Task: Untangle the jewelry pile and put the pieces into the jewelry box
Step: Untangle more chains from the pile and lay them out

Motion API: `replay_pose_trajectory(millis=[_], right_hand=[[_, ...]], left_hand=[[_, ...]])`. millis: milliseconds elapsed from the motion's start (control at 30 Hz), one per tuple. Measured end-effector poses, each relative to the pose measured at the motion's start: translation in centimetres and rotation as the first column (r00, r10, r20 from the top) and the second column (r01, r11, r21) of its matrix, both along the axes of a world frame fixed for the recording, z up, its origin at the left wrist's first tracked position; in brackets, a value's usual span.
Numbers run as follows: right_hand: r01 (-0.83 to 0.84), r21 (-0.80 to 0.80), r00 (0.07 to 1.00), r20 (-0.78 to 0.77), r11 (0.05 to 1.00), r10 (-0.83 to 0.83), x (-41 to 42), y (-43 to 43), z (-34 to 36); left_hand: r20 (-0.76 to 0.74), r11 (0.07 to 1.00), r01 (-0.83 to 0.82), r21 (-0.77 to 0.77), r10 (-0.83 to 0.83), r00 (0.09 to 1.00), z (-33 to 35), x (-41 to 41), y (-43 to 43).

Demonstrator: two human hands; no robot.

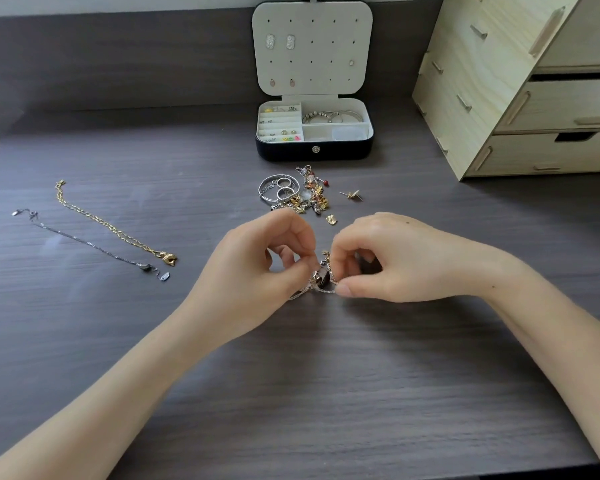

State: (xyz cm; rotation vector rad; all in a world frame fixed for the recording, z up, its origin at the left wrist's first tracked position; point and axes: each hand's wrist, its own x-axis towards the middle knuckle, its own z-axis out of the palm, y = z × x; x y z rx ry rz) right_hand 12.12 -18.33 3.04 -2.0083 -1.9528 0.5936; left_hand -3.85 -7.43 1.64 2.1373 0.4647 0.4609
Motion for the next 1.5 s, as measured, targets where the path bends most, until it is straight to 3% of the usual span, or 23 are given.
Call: replay_pose_trajectory(millis=[233, 400, 600, 767, 1000, 1200, 1400, 1500], right_hand=[[0.020, 0.117, 0.999, -0.052, 0.993, -0.014, -0.3, 0.3, -0.8], [0.036, 0.124, 0.995, -0.093, 0.992, -0.024, -0.4, 0.0, -0.2], [-0.035, -0.016, 0.992, -0.124, 0.999, 0.033, -0.3, -0.7, 0.9], [-0.146, -0.119, 0.976, -0.177, 0.982, 0.123, -0.7, -0.9, 1.0], [-0.247, -0.189, 0.948, -0.253, 0.950, 0.196, -0.7, -0.9, 1.0], [-0.191, -0.155, 0.965, -0.209, 0.969, 0.157, -0.6, -0.7, 0.6], [0.008, 0.063, 0.987, -0.159, 0.998, 0.002, -1.0, -0.1, 0.0], [0.038, 0.074, 0.996, -0.079, 0.997, -0.032, -1.7, 0.1, -0.4]], left_hand=[[0.046, 0.999, 0.048, -0.004, -0.047, 0.998, -0.3, -0.1, 0.3], [0.046, 0.998, -0.021, -0.058, 0.024, 0.999, -0.4, -0.3, 0.3], [-0.022, 0.986, 0.001, 0.166, 0.003, 1.000, -0.7, -1.0, 0.3], [-0.103, 0.921, 0.092, 0.379, -0.057, 0.993, -1.4, -2.0, 0.7], [-0.160, 0.883, 0.131, 0.450, -0.065, 0.985, -1.6, -2.3, 1.1], [-0.174, 0.875, 0.138, 0.465, -0.063, 0.983, -1.4, -2.4, 1.2], [-0.101, 0.877, 0.068, 0.476, -0.022, 0.995, -1.2, -2.1, 0.7], [-0.103, 0.891, 0.058, 0.450, -0.013, 0.995, -1.4, -2.0, 0.3]])
